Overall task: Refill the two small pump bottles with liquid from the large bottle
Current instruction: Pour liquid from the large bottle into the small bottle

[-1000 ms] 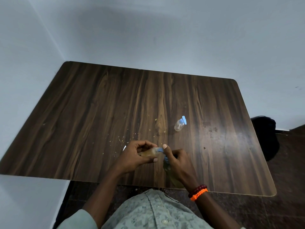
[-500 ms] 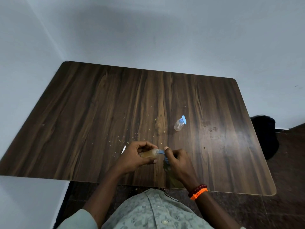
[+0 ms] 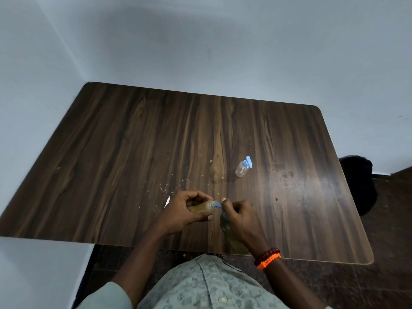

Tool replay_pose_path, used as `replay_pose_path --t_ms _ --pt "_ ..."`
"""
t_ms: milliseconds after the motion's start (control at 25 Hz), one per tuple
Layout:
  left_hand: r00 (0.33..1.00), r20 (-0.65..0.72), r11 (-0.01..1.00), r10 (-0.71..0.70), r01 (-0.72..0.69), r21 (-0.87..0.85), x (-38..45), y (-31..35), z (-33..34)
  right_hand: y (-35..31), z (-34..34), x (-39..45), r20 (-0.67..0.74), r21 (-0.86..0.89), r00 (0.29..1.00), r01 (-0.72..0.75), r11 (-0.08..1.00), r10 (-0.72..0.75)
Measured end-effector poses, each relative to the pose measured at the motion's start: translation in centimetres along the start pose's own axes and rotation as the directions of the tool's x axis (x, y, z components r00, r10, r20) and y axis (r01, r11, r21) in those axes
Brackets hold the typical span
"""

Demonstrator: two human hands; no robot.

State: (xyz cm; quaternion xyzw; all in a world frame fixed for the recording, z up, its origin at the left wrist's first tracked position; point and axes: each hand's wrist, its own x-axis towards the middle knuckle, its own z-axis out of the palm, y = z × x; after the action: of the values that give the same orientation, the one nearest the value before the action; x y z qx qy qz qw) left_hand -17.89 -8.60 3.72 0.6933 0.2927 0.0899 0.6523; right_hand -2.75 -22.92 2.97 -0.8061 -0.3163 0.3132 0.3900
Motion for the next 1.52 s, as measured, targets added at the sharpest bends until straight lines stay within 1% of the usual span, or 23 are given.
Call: replay_pose_path --t_ms 200,360,480,640,760,880,1000,1240,1520 --pt "1.0 -0.019 1.0 0.015 -0.015 -0.015 0.1 0.1 -0.2 0.0 -0.1 0.2 -0.012 0.053 1.0 0.018 0.998 -0.017" --pt "1.0 -0.002 1.0 0.005 -0.005 -0.001 0.1 0.1 -0.1 0.8 0.3 0.4 -0.04 -0.012 0.999 -0.027 1.0 0.026" --pt "1.0 -0.007 1.0 0.008 -0.008 -0.021 0.1 0.1 -0.1 0.3 0.3 0.3 -0.063 -0.012 0.998 -0.001 1.0 0.0" --pt "1.0 -0.016 0.999 0.015 -0.016 -0.034 0.2 0.0 -0.2 0.5 0.1 0.2 -0.041 -0.004 0.999 -0.014 1.0 0.014" --pt "1.0 0.001 1.0 0.013 -0.013 -0.013 0.1 0.0 -0.1 0.1 -0.1 -0.1 -0.027 -0.028 0.999 -0.028 0.999 0.027" --pt "1.0 0.003 1.0 0.009 -0.009 -0.021 0.0 0.1 0.0 -0.7 -0.2 -0.5 -0.018 -0.005 0.998 -0.061 0.998 0.061" --pt "1.0 -0.009 0.999 0.019 -0.019 -0.026 0.1 0.2 -0.1 -0.6 -0.1 -0.2 -0.008 0.01 1.0 -0.015 1.0 0.015" --pt "1.0 0.003 1.0 -0.007 0.007 -0.013 0.0 0.1 0.1 -0.1 0.0 -0.1 -0.006 -0.003 1.0 0.028 1.0 -0.028" --pt "1.0 -0.008 1.0 0.007 -0.007 -0.029 0.1 0.1 0.0 -0.2 -0.2 0.0 -0.009 0.026 1.0 0.025 0.999 -0.025"
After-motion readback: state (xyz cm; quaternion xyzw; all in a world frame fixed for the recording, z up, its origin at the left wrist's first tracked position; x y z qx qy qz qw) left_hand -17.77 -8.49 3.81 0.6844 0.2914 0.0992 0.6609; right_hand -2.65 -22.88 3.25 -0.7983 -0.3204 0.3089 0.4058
